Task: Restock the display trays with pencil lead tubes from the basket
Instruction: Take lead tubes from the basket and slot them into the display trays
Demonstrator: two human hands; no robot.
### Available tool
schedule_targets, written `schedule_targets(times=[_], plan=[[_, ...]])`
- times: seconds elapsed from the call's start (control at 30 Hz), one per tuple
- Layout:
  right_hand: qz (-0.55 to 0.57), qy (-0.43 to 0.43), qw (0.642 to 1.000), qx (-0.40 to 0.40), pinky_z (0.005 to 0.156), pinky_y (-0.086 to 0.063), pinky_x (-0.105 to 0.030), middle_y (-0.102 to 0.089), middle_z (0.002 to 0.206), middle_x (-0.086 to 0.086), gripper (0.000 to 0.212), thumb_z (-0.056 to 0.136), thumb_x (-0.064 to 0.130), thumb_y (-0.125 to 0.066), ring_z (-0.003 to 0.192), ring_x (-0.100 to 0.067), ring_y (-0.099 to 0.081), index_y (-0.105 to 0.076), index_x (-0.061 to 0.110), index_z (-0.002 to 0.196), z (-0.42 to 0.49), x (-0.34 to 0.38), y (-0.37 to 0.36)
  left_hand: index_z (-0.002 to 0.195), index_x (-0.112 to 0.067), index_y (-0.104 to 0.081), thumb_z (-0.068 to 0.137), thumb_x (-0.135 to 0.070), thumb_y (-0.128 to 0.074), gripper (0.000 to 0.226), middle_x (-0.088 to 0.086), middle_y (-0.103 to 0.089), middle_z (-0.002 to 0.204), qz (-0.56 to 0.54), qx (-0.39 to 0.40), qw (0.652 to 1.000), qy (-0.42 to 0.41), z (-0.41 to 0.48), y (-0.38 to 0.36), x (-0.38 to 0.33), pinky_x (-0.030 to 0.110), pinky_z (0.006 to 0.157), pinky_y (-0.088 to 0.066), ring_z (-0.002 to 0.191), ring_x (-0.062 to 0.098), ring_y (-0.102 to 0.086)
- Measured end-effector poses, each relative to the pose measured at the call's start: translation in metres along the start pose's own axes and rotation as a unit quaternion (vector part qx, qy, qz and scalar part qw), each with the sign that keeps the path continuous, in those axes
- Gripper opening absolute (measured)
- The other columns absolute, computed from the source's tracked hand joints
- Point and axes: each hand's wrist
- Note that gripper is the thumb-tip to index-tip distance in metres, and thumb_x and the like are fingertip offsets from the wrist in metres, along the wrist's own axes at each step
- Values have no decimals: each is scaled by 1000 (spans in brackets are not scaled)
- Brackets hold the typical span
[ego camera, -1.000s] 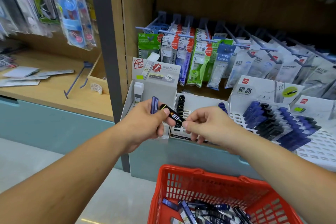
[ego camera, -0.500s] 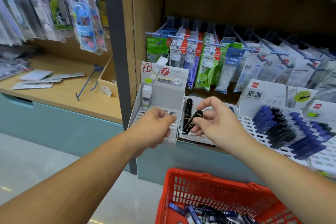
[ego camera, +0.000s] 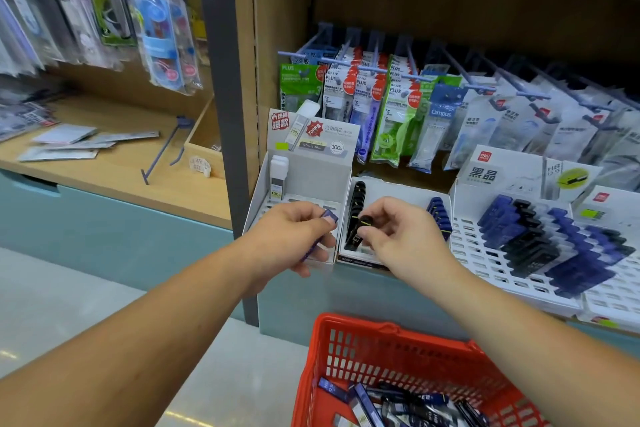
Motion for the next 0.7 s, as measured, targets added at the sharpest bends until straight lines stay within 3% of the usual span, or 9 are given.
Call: schedule_targets(times=[0.17,0.27,0.33,0.4,0.5,0.57,0.7], plan=[[-52,16,999,5,63,-47,-16,-63,75,2,28,87,5,-77,64,-9,-59,-64,29,94,5,0,2,113,-3,-71,103,-19,-63,21,13,-67,94,-113,-18,993,14,1,-1,-2,38,76,-66,78,19,-69],[-63,21,998,8,63,-44,-12,-62,73,2,34,85,7,-79,61,-3,-54,-56,30,96,5,-1,3,111,-5,-72,102,-16,-64,17,20,-72,98,-98,-24,995,-5,2,-1,-2,41,79,-65,88,24,-71],[-83,46,996,-3,68,-49,-21,-65,78,8,28,85,13,-80,65,-3,-58,-61,31,93,4,-4,1,105,-9,-73,98,-13,-68,9,14,-78,97,-66,-43,997,-20,2,1,-2,44,83,-63,94,27,-76],[-143,74,987,-2,76,-54,-36,-65,88,14,20,88,24,-78,72,-6,-60,-70,35,103,2,-8,2,102,-12,-73,96,-12,-71,6,11,-79,94,-55,-65,996,-25,3,1,-1,42,78,-63,93,28,-76],[-196,103,974,44,78,-53,-36,-57,97,16,32,93,28,-70,70,-6,-58,-69,36,124,-2,-10,13,107,-10,-71,96,-7,-70,12,15,-79,93,-75,-76,994,-34,3,0,-3,37,72,-64,83,28,-76],[-154,97,981,60,72,-50,-25,-57,98,13,39,94,16,-68,65,-11,-59,-67,35,128,-7,-8,24,111,-6,-68,96,-3,-68,16,20,-78,94,-100,-72,992,-34,3,-4,-5,36,71,-65,77,27,-75],[79,-48,992,82,62,-55,-35,-71,85,-4,23,92,6,-72,69,-28,-66,-72,24,107,-21,10,45,116,2,-60,95,4,-66,21,27,-75,99,-163,-23,986,-22,3,-20,-12,36,70,-65,78,30,-77]])
Point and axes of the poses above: each hand's wrist, its own z-axis towards the middle knuckle, its own y-axis out of the back of the hand, x = y × z
